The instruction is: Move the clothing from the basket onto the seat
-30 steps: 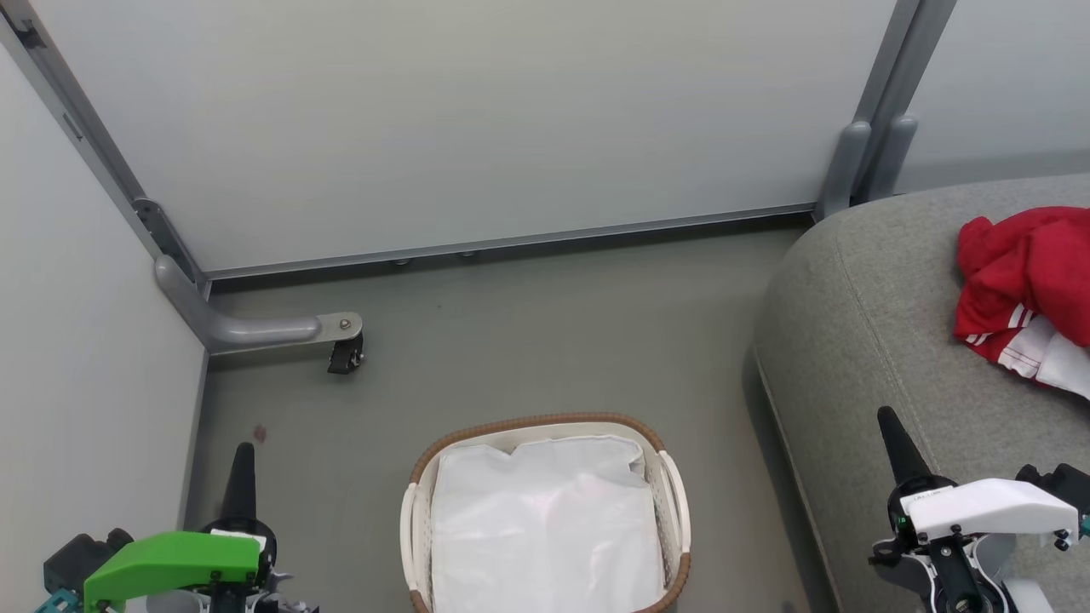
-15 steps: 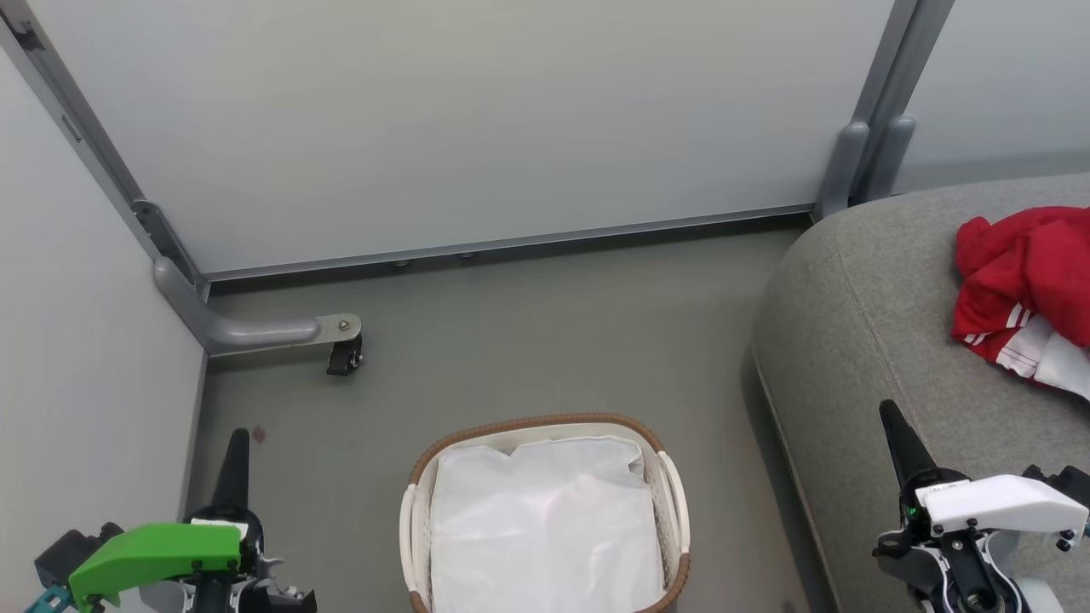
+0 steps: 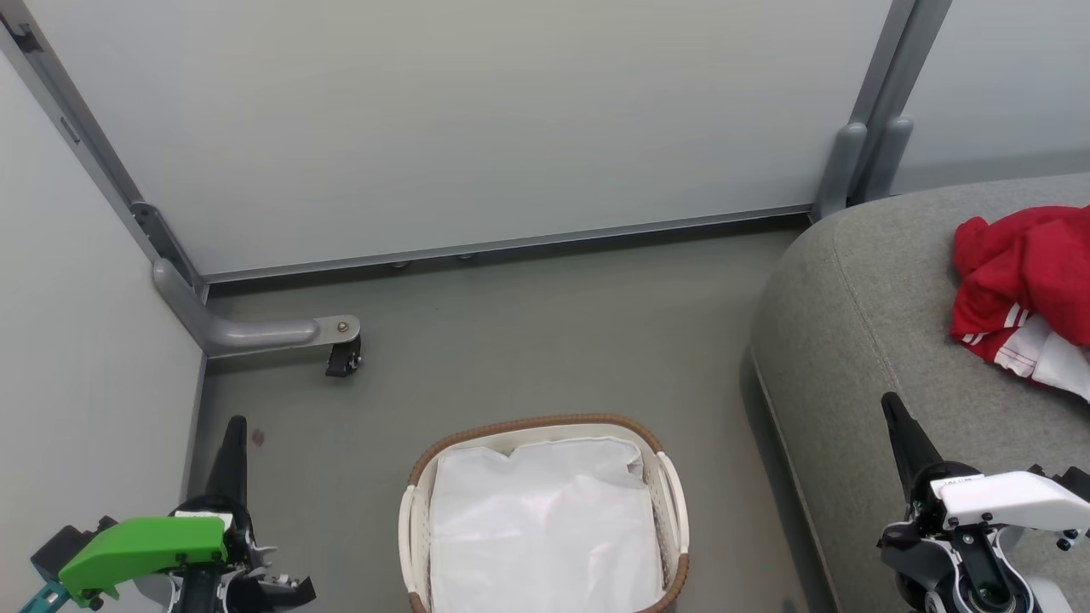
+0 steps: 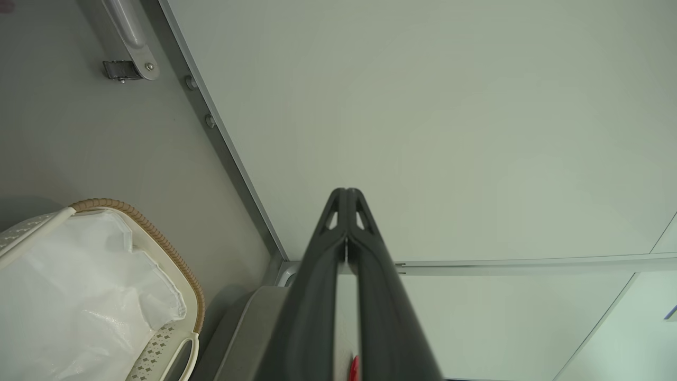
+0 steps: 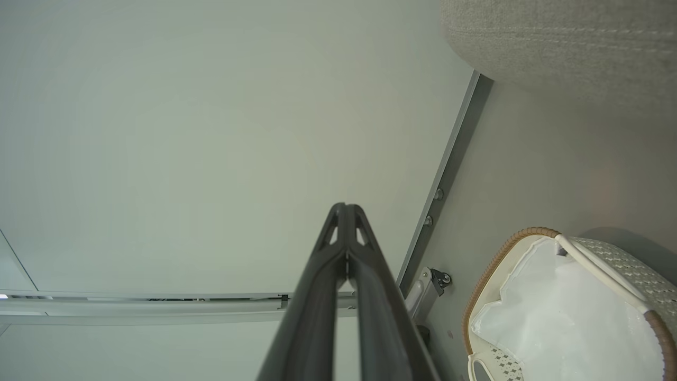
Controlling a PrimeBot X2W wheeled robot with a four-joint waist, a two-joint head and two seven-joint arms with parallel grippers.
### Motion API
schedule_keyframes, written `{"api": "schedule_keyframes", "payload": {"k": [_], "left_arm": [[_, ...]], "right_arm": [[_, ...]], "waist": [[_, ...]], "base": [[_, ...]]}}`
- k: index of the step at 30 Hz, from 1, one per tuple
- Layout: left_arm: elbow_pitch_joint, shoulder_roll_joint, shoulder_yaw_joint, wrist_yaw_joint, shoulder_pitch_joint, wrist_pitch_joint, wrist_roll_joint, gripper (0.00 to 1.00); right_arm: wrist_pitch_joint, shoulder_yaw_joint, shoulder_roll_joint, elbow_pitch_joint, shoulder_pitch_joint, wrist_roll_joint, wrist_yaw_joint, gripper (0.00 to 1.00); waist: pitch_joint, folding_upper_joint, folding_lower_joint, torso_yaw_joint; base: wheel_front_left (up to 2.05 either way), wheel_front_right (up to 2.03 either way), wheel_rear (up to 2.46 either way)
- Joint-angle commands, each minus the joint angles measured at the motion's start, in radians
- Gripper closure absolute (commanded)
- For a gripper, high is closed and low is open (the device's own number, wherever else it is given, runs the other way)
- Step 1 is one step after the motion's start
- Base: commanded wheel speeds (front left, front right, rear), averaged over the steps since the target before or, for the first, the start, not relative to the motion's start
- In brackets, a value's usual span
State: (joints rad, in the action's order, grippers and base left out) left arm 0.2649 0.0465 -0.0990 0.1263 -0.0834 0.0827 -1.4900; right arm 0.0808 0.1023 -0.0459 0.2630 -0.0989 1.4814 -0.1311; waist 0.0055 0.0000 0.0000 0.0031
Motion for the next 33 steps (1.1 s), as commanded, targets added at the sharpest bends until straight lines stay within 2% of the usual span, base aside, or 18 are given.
{"api": "schedule_keyframes", "payload": {"k": [1,18,33], "left_arm": [[-0.007,0.006,-0.007,0.006,-0.024,0.005,-0.020,1.00],[-0.023,0.007,-0.018,0.007,-0.034,0.036,-0.128,1.00],[-0.021,0.007,-0.017,0.007,-0.031,0.035,-0.125,1.00]], "right_arm": [[0.007,0.004,-0.006,-0.010,-0.013,0.021,0.001,1.00],[0.037,0.014,-0.007,-0.022,-0.014,0.137,0.001,1.00],[0.037,0.014,-0.007,-0.021,-0.013,0.133,0.001,1.00]], "waist": [[0.000,0.0000,0.0000,0.000],[-0.002,0.0000,0.0000,-0.003],[-0.002,0.0000,0.0000,-0.003]], "base": [[0.00,0.00,0.00],[0.00,0.00,0.00],[0.00,0.00,0.00]]}}
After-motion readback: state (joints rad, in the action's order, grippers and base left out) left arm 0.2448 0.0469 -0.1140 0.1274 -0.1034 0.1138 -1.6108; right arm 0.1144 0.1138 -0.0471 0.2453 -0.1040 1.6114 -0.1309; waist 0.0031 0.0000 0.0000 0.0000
